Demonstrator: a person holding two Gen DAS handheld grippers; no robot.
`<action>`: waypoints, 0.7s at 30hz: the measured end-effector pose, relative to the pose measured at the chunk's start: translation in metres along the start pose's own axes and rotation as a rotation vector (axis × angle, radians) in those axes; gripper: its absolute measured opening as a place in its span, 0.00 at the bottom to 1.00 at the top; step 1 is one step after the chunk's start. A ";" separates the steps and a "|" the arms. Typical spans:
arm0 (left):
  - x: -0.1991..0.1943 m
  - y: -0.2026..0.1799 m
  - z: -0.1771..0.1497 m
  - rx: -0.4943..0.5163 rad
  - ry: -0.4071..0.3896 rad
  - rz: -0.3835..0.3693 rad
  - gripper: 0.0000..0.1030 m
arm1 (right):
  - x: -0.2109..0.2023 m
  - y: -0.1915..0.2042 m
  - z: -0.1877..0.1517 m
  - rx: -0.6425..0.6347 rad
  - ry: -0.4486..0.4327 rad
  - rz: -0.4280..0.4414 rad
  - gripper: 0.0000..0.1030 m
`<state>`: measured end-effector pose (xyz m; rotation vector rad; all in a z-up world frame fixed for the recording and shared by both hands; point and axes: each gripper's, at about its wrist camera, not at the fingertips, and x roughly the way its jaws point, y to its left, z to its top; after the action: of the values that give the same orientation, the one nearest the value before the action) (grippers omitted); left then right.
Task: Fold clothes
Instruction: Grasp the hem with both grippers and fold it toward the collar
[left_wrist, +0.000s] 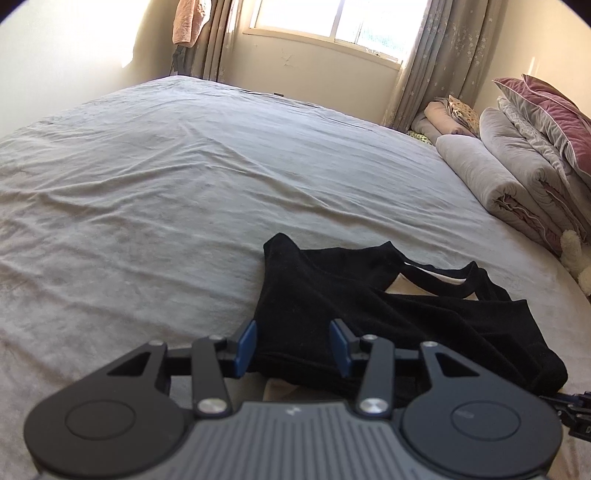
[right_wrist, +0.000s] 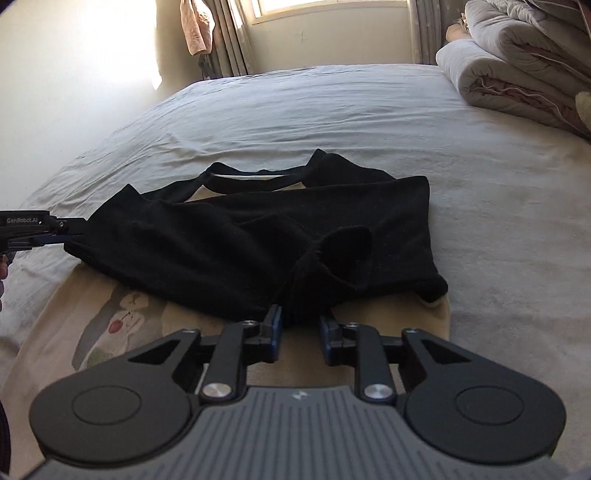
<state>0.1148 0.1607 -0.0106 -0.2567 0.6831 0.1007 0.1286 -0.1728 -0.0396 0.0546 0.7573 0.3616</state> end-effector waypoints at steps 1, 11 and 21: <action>0.000 0.001 0.000 0.000 -0.001 0.005 0.43 | -0.007 -0.003 0.002 0.004 -0.009 0.004 0.40; 0.002 0.009 0.002 -0.029 -0.007 0.025 0.43 | -0.013 -0.044 0.038 0.134 -0.121 0.001 0.44; 0.008 0.010 0.001 -0.032 -0.011 0.031 0.43 | 0.041 -0.023 0.029 -0.117 -0.037 -0.113 0.17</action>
<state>0.1196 0.1709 -0.0169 -0.2765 0.6747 0.1424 0.1825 -0.1779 -0.0491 -0.0914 0.6979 0.2962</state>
